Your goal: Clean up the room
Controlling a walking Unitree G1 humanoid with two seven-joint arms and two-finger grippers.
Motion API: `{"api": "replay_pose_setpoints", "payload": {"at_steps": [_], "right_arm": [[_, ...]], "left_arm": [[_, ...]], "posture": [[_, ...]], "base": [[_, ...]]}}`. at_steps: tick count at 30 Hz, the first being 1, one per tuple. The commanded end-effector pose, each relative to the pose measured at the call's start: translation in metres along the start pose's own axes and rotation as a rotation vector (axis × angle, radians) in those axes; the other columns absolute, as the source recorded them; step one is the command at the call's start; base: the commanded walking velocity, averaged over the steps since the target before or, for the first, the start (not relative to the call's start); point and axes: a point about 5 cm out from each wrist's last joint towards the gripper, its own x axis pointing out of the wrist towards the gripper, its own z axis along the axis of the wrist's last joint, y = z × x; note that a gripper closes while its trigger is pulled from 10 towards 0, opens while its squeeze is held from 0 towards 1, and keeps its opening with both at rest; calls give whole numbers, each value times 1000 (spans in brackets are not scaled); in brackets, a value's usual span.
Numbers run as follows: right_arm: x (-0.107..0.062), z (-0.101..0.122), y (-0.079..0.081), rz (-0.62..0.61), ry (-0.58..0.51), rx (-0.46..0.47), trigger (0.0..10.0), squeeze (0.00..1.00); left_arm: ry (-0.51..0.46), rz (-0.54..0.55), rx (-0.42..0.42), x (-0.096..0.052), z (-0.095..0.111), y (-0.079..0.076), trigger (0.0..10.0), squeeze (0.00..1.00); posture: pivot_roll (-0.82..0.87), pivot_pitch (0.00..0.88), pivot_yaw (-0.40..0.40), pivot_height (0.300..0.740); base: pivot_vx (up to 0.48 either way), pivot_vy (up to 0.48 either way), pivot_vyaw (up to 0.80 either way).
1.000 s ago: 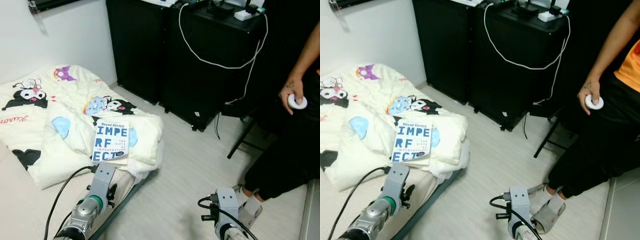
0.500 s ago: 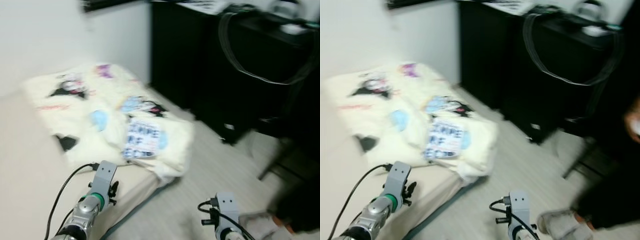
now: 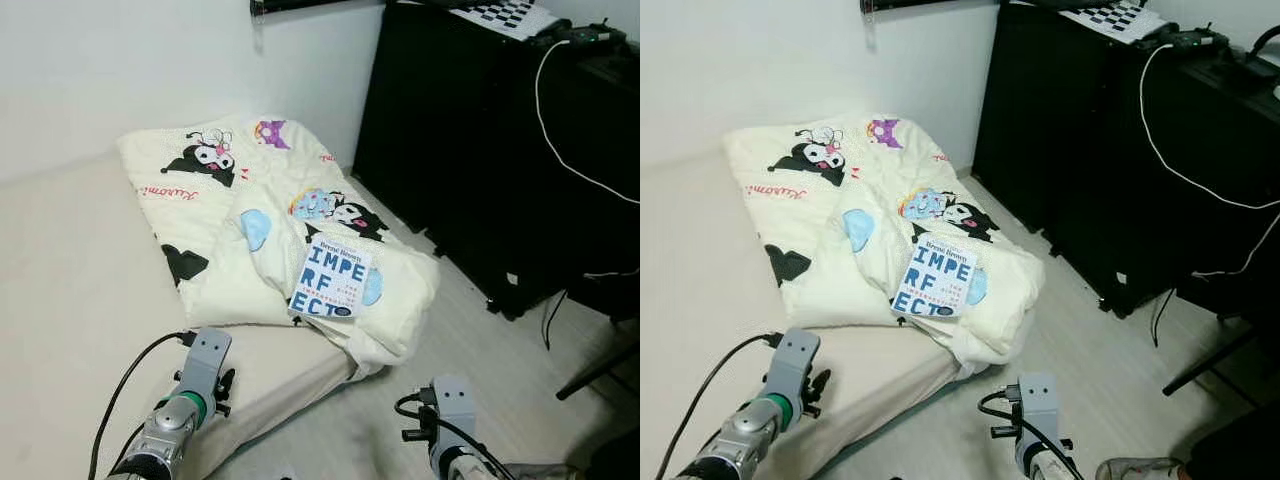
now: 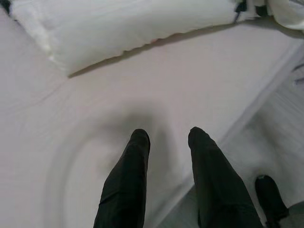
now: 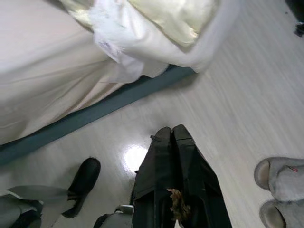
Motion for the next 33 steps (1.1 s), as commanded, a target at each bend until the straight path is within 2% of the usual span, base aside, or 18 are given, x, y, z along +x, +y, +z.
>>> {"api": "replay_pose_setpoints", "payload": {"at_steps": [1, 3, 4, 11, 16, 33], "right_arm": [[-3, -6, -5, -29, 20, 29, 10000, 0], [-3, -5, -6, -37, 16, 39, 10000, 0], [-1, 1, -10, -61, -18, 73, 10000, 0], [1, 12, -16, -92, -81, 74, 10000, 0], [0, 19, -17, -94, -136, 79, 10000, 0], [0, 17, -18, -102, -127, 86, 10000, 0]], "left_arm": [[12, -3, -20, -1, -3, -1, 10000, 0], [8, -4, -20, -1, -3, -1, 10000, 0], [-8, -4, -25, 0, 1, -1, 10000, 0], [-19, -5, -25, 2, 6, -1, 10000, 0], [-23, -14, -22, 3, 8, -4, 10000, 0], [-16, -20, -18, 3, 8, -5, 10000, 0]], "posture": [[27, 77, -1, 740], [27, 77, -1, 740], [27, 77, -1, 740], [20, 81, -2, 740], [16, 85, 0, 715], [16, 87, -1, 651]], "base": [[0, 0, 0], [0, 0, 0], [0, 0, 0], [0, 0, 0], [0, 0, 0], [0, 0, -71]]}}
